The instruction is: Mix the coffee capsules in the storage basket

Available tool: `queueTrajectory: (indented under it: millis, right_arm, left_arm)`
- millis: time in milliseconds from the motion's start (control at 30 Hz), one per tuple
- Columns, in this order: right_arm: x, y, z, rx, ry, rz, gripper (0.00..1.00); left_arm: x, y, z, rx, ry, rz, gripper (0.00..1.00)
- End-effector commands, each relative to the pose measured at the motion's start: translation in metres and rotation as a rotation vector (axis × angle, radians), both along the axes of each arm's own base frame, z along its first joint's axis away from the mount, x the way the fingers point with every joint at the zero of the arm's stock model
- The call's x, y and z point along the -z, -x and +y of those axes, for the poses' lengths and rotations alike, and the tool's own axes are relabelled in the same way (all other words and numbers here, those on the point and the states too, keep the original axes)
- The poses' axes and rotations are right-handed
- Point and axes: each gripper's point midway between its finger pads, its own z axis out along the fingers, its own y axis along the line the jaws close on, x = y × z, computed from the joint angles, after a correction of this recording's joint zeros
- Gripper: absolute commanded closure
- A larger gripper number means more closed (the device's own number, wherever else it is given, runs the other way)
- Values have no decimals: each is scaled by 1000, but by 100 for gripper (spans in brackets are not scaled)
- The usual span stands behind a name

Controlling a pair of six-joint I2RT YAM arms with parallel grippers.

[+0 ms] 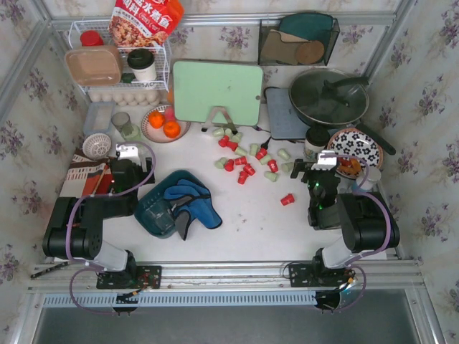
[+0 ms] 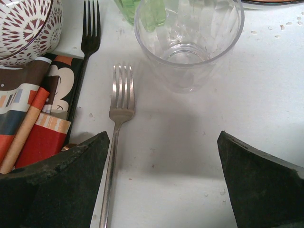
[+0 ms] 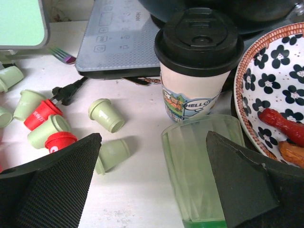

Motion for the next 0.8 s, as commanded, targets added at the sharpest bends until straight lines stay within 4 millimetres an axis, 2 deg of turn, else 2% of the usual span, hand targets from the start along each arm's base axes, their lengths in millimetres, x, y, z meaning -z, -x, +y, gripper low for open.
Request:
queueTrajectory:
  millis: [0,533,633,767]
  right_arm:
    - [-5,-1,5,-36,11,-17,0]
    - [-7,0,3,-30,4,-26,0]
    - [-17,6,5,-22,12,-54,0]
    - [-31,12,-13,124,-33,-48,0]
  left_arm:
    - [-7,-4,-2,2,14,-30,1]
    - [-10,-5,-2,3,12,-38,1]
    - [-23,-4,-3,1,4,6,1]
    - [-72,2,6,-93,35,75,1]
